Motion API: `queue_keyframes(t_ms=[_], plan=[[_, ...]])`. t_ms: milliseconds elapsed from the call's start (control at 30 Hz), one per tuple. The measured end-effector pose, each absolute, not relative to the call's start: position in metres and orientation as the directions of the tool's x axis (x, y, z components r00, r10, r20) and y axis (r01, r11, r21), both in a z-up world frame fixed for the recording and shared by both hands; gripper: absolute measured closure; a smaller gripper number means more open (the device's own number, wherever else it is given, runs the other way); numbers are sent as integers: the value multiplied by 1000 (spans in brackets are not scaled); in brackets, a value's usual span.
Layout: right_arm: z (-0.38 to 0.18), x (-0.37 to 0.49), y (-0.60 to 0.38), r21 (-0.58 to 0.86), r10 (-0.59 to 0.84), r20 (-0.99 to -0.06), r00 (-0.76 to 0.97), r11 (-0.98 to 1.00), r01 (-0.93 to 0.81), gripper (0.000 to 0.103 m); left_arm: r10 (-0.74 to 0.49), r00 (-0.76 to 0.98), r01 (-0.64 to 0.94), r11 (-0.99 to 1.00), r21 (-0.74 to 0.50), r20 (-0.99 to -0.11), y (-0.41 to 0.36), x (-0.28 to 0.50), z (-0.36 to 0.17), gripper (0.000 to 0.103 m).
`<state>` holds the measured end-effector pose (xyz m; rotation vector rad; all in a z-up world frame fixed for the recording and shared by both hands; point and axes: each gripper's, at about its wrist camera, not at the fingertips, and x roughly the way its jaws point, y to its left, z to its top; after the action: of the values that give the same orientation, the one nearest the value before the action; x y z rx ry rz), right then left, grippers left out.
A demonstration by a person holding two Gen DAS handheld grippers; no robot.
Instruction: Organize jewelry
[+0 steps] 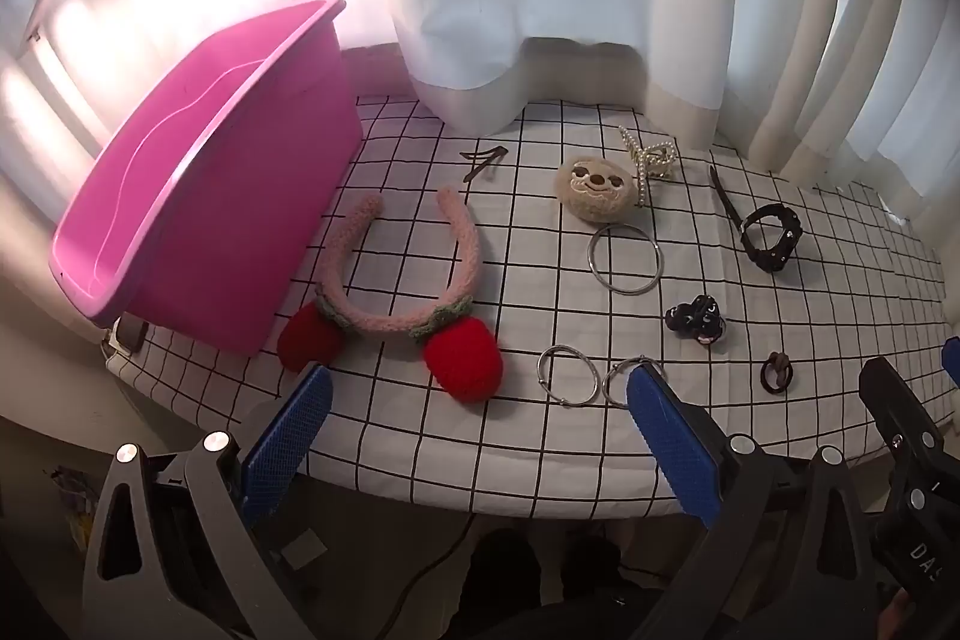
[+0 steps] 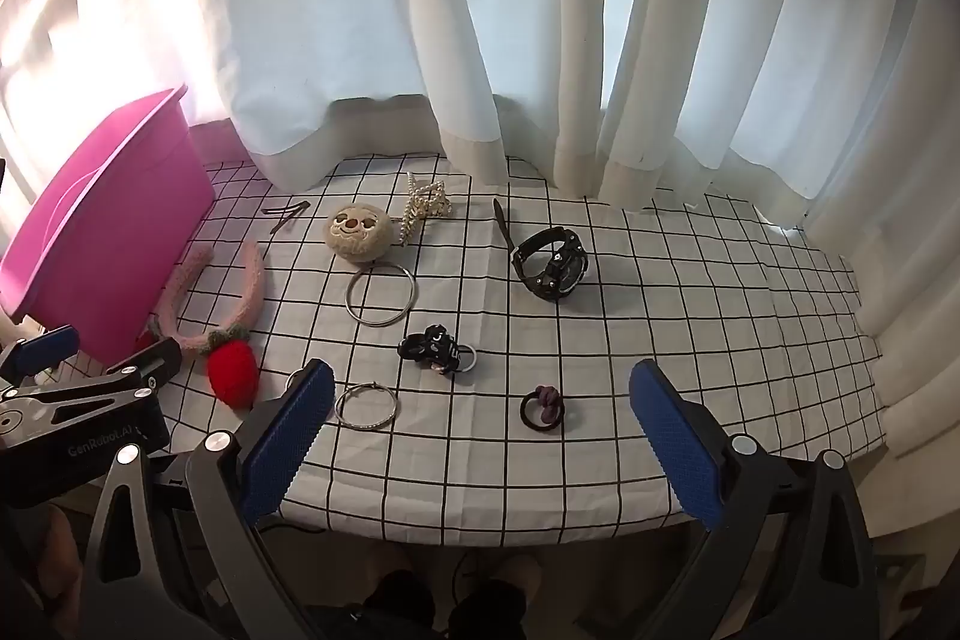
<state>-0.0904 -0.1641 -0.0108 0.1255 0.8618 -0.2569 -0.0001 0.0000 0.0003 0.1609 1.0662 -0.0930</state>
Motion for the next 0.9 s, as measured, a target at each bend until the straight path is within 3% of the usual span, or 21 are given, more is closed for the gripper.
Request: queue_keyframes(t_ms=[900], plan=[[-21,-88,-158,1,-169,-779,604,963,271,9,12,483,129,988,85,-876,13,-2,1,6]])
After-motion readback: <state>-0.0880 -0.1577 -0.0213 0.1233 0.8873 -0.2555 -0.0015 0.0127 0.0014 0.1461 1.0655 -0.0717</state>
